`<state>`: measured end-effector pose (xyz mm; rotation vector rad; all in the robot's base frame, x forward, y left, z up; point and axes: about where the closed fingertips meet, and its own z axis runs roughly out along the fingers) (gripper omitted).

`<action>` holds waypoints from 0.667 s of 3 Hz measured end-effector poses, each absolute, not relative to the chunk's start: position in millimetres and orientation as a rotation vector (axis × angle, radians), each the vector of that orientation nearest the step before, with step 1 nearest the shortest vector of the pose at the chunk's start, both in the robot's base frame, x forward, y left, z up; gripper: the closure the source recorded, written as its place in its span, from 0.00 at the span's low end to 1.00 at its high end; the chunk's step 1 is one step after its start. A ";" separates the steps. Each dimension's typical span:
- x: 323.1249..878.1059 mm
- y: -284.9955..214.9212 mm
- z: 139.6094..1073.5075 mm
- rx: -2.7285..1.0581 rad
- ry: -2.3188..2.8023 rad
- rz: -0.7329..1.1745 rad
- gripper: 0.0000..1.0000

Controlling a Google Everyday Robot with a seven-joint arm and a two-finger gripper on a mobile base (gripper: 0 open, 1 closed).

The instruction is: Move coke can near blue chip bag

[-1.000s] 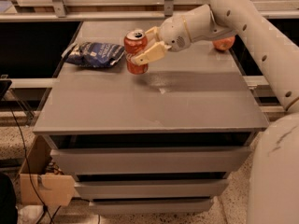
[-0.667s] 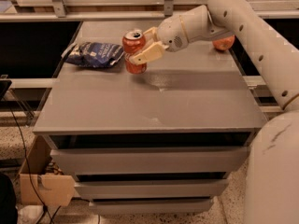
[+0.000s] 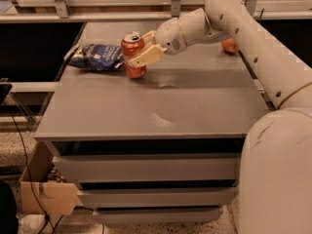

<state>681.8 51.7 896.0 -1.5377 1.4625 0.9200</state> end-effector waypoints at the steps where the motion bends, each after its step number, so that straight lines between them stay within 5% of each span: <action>1: 686.9 58.4 894.8 -1.534 1.464 0.926 1.00; 2: 690.8 64.1 894.7 -1.532 1.466 0.939 0.83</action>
Offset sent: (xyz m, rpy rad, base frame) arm 0.0157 0.0123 0.0017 0.0116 0.0211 -0.0032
